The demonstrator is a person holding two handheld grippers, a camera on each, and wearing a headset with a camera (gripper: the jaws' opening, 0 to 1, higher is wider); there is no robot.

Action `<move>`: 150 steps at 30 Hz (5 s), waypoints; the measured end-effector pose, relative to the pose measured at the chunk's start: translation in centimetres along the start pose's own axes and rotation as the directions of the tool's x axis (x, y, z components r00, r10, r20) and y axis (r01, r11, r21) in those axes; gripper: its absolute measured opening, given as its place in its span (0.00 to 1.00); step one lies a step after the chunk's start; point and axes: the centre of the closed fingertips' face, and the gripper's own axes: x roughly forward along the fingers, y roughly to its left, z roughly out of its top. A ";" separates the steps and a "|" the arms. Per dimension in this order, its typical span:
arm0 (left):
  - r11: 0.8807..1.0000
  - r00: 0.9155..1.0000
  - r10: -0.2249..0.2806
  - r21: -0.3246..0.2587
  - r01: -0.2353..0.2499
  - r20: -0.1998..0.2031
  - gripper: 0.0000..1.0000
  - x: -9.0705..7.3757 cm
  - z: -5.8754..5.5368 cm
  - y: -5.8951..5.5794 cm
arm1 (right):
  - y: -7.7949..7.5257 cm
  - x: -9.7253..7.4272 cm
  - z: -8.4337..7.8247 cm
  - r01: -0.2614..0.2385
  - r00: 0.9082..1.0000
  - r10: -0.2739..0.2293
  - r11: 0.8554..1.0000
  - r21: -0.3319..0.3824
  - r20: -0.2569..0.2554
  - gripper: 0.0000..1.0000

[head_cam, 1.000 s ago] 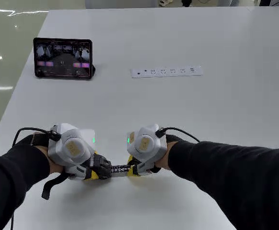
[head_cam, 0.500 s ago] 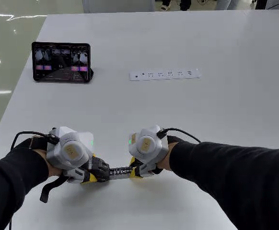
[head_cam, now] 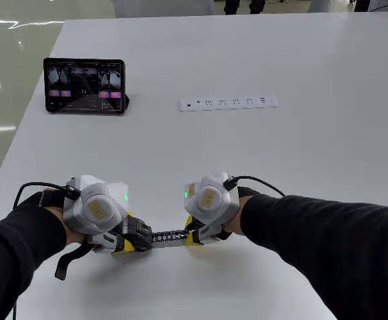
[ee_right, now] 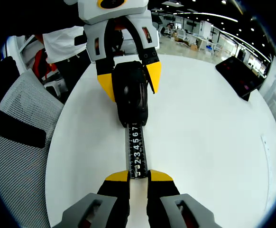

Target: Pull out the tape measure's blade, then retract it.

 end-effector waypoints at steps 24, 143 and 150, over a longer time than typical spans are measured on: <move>1.000 1.000 -0.001 0.009 0.001 -0.004 0.30 0.1 0.0 -0.1 | -0.1 -1.1 -1.7 0.011 1.000 -0.011 1.000 0.009 -0.017 0.09; 1.000 1.000 0.011 0.017 -0.010 -0.026 0.30 0.2 0.1 0.0 | -0.3 -6.7 -10.3 0.060 0.994 -0.054 0.996 0.066 -0.093 0.08; 1.000 1.000 0.011 0.016 -0.011 -0.027 0.30 0.2 0.1 -0.1 | -0.3 -7.1 -11.0 0.064 0.993 -0.057 0.996 0.066 -0.102 0.09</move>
